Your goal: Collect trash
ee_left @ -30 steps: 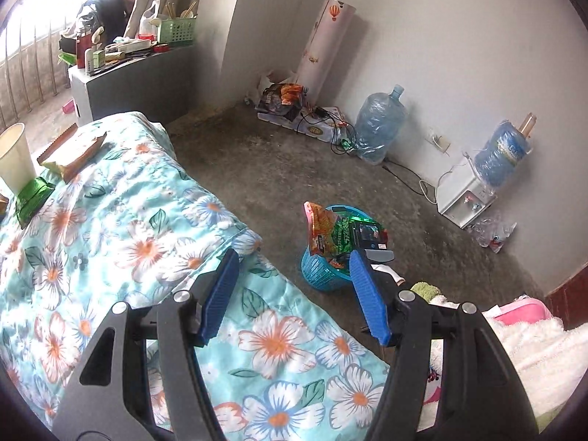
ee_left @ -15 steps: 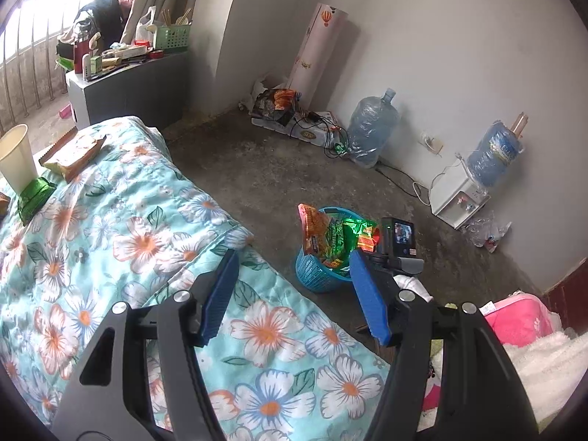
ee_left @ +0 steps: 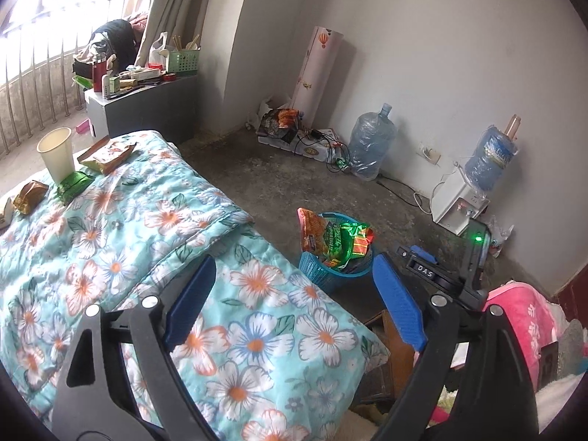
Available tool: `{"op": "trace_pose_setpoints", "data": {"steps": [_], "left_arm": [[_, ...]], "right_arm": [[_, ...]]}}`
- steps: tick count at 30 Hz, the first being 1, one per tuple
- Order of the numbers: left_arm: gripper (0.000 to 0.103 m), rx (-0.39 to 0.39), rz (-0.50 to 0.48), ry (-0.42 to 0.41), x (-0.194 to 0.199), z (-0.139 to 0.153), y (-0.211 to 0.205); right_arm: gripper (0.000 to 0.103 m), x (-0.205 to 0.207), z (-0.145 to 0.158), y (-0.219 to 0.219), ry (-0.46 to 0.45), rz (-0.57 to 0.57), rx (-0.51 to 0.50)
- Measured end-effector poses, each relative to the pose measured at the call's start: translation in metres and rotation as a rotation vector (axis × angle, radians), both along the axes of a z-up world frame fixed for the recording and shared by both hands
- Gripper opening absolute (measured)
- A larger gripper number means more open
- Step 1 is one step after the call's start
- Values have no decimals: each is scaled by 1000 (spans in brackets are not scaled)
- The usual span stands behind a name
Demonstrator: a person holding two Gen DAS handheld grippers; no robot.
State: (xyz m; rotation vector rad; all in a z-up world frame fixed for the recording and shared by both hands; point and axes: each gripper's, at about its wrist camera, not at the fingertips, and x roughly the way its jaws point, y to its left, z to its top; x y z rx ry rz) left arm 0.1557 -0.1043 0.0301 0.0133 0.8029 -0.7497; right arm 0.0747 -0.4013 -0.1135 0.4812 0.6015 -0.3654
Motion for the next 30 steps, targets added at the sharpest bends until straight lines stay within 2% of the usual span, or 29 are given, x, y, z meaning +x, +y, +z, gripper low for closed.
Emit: {"op": "trace_pose_setpoints", "data": {"steps": [3,6,10,13,16,19,23,27,30], "left_arm": [[92,-7,82,-10,-14,4,17],[94,-18,206,-17,-28,7,38],[94,1,356,-25,-44,3,63],[94,32,417,-12,-56,-7,76],[94,112,479,-50,-70,-14,80],[94,138,519,-56,-80,-19,86],[94,205,590,-73,-92,-29,90],[94,270,593,11,-98,-48,87],[94,286,601,58,-104,-60,88]], "right_arm": [[83,-7,44,37,-70,60,-87],[95,-13,83,74,-133,106,-177],[96,-23,111,115,-178,174,-230],[96,-31,123,146,-171,199,-286],[96,-38,129,170,-141,239,-353],[96,-45,128,184,-101,264,-403],[96,-54,112,197,35,310,-453],[96,-60,80,199,206,351,-428],[96,-67,67,195,268,344,-421]]}}
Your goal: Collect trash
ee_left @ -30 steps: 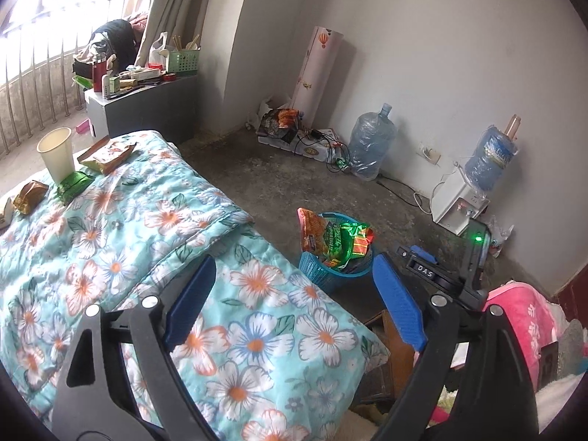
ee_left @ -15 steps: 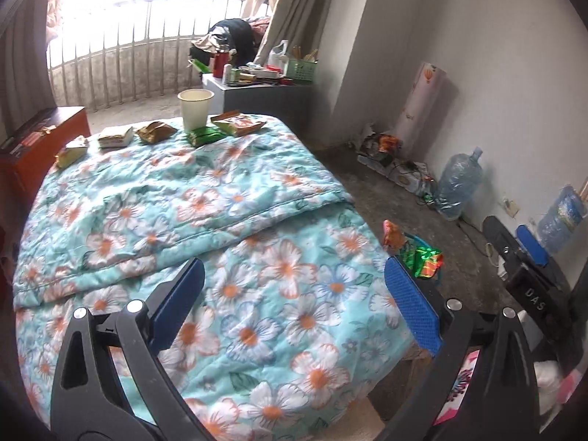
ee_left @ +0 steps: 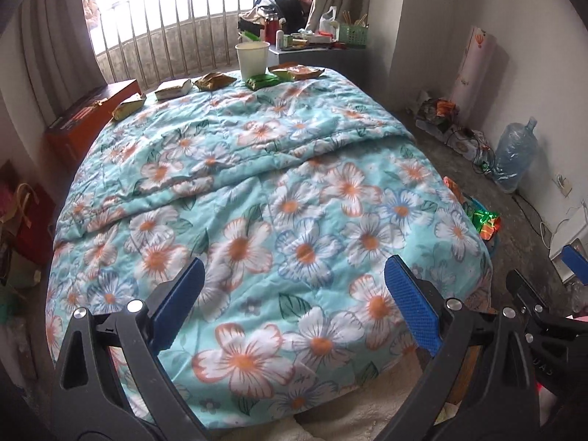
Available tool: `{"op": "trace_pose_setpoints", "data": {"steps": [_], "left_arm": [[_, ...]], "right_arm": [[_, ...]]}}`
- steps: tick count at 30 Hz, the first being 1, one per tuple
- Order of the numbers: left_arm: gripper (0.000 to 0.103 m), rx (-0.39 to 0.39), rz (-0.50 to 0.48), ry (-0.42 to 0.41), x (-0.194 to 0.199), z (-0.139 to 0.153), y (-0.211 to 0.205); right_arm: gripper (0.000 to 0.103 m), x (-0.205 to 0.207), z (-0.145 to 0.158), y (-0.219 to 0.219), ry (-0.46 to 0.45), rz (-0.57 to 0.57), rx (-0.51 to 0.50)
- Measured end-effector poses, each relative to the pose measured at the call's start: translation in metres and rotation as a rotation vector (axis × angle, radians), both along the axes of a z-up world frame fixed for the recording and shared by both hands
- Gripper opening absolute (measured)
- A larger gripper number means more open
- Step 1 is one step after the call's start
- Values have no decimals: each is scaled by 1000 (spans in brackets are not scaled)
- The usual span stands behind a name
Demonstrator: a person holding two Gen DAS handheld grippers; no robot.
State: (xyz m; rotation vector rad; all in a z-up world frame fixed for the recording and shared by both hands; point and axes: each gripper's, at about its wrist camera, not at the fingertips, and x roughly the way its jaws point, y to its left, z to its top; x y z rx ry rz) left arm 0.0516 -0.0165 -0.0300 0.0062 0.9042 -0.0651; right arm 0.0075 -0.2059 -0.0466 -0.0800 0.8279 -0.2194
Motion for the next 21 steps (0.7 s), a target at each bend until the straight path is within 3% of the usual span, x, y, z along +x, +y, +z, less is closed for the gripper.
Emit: {"op": "trace_pose_setpoints", "data": {"steps": [6,21], "left_arm": [[94,23,16,18,-2,0,-4],[94,30,25,0,-1,12,-11]], "right_arm": [[96,-3,-1,-9,30,-14,18],[96,-6,10,-21,6,-30,10]]}}
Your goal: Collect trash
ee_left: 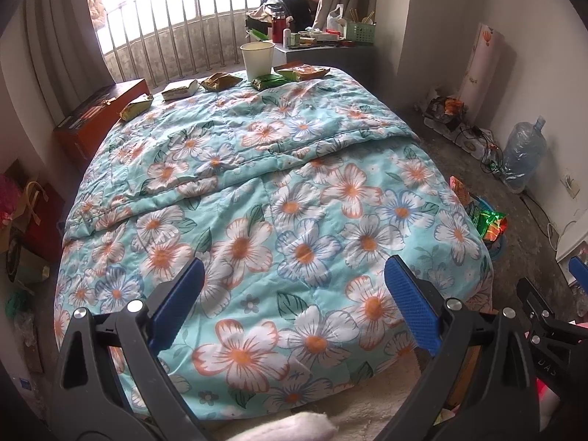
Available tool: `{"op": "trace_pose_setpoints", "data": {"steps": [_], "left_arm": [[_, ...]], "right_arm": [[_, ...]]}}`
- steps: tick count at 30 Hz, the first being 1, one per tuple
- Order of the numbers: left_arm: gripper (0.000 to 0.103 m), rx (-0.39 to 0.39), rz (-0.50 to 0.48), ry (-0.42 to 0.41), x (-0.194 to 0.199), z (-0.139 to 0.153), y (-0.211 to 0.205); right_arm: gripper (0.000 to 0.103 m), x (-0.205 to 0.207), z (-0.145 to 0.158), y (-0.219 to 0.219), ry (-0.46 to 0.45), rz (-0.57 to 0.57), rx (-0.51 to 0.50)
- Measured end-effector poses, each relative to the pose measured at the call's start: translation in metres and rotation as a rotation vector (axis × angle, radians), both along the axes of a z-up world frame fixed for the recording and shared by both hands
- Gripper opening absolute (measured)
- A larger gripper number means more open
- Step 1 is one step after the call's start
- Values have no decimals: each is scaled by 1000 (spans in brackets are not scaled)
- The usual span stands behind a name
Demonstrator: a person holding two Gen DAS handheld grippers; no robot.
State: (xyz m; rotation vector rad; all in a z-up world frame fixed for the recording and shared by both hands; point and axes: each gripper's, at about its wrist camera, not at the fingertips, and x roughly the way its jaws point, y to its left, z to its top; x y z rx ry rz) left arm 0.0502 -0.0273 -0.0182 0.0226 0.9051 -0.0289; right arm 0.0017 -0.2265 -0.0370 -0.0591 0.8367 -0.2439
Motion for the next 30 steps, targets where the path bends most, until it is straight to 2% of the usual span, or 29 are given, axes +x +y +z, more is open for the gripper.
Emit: {"op": "trace_pose_setpoints", "data": {"steps": [30], "left_arm": [[94,-12,-25,1,-2,3,-10]], "right_arm": [[96,-5,8,-13,-12,-19,-18]]}}
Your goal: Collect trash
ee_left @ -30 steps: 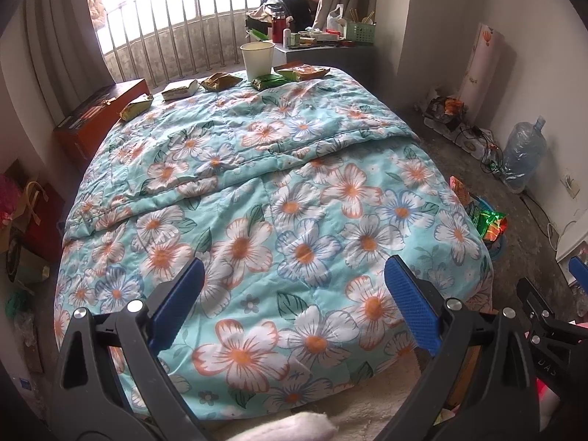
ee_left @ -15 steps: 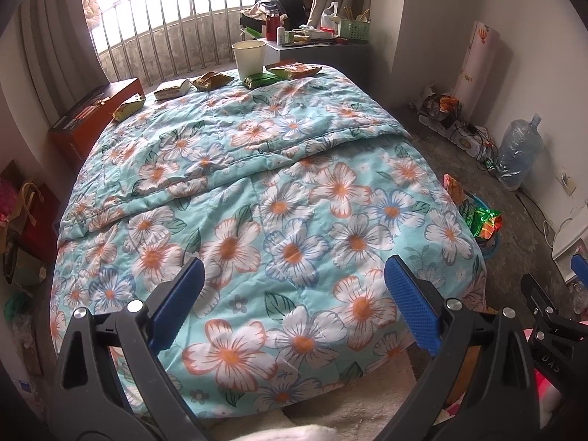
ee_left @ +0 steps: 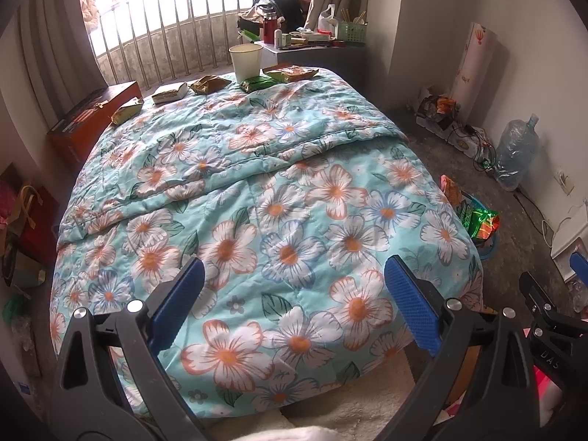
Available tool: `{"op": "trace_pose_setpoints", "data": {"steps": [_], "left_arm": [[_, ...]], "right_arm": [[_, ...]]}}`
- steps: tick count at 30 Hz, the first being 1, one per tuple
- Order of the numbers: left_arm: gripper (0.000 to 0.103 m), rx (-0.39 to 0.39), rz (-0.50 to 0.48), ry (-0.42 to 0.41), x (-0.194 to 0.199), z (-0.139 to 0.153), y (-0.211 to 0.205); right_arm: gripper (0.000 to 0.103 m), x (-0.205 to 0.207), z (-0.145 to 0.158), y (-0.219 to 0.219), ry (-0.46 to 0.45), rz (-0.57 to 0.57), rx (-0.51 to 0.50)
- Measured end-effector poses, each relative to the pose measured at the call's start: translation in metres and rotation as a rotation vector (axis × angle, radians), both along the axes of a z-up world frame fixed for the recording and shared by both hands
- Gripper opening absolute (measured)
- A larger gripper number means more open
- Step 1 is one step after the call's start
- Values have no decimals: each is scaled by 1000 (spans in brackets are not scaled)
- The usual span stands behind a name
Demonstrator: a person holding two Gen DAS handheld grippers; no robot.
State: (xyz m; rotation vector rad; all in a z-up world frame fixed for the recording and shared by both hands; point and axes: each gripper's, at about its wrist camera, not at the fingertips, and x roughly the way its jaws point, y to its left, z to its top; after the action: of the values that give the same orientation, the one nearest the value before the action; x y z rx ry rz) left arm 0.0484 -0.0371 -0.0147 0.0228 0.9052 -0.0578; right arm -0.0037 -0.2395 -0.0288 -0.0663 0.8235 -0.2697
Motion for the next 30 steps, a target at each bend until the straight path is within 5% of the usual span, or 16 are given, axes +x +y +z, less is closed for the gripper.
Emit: {"op": "trace_pose_setpoints", "data": {"steps": [30], "left_arm": [[94,3,4,-8,-2,2,-1]], "right_arm": [[96,-1,3,3,-8,6,3]]}}
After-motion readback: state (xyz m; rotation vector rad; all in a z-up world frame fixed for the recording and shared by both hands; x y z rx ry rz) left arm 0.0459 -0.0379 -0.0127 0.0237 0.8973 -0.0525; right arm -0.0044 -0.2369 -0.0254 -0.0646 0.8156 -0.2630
